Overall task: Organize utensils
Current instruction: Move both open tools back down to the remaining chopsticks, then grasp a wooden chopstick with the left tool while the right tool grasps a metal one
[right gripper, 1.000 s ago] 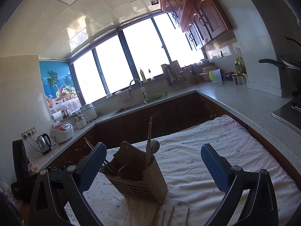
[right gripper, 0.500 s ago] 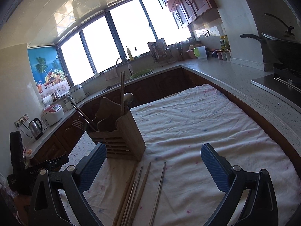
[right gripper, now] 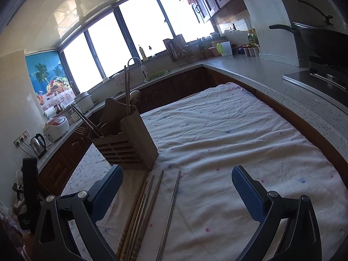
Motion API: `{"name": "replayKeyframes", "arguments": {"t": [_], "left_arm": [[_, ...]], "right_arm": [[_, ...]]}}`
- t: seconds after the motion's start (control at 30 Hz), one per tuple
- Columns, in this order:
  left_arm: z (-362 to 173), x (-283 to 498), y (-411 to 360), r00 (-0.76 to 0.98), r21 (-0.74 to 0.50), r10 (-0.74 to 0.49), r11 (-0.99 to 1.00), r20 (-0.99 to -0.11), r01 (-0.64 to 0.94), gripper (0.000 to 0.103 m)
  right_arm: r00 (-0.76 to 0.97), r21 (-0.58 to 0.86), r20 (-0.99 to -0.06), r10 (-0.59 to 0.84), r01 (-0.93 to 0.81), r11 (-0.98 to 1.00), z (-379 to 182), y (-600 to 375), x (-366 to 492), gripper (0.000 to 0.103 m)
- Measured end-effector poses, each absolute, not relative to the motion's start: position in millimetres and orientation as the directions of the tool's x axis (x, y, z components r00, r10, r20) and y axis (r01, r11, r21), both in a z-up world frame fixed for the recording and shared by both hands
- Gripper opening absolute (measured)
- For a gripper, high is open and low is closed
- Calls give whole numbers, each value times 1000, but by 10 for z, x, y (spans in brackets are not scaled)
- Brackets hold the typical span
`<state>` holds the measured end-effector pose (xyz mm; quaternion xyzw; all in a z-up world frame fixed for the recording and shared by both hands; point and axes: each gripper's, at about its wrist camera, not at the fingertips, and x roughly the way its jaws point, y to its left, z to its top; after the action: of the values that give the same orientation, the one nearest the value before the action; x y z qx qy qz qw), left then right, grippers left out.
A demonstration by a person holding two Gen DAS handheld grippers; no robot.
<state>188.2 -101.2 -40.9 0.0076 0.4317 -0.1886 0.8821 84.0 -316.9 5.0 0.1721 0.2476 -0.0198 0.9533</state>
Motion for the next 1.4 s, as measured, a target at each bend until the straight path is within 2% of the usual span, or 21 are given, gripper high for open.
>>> {"name": "replayKeyframes", "arguments": {"t": [0.2,0.37,0.5,0.63,0.73,0.8,1.03,1.2,1.27,1.4], "left_arm": [[-491,2091,-1195,519,-154,-332,922,-788,355,69],[-561,2352,-1350,483,-182,-350,915,-802,361,58],[-603,2521,-1554,471,-161,-344,908,-812,386,43],[-723,2610,-1744,435,-132,-328,897,-838,422,21],[-754,2566,-1753,460,-103,-317,896,-829,432,17],[-768,2539,-1680,455,-107,-319,895,-831,433,8],[-772,2257,-1206,426,-144,-359,877,-830,459,7],[-740,2217,-919,408,-201,-369,895,-835,397,8],[-737,2223,-861,404,-210,-367,900,-838,383,10],[-743,2278,-922,395,-205,-355,905,-847,374,24]], "right_arm": [[852,327,-519,66,127,936,-55,-3192,923,90],[830,329,-553,76,134,935,-154,-3190,1010,75],[819,327,-569,72,145,934,-201,-3210,1053,69],[808,332,-585,71,159,930,-245,-3254,1095,62],[801,335,-594,72,166,928,-273,-3278,1119,57],[796,336,-601,75,166,927,-299,-3282,1151,53],[763,339,-637,111,149,929,-440,-3217,1288,42],[723,304,-680,122,126,944,-555,-3082,1457,41],[708,282,-696,118,119,952,-593,-3035,1540,41],[675,229,-731,95,112,967,-664,-2963,1731,41]]}}
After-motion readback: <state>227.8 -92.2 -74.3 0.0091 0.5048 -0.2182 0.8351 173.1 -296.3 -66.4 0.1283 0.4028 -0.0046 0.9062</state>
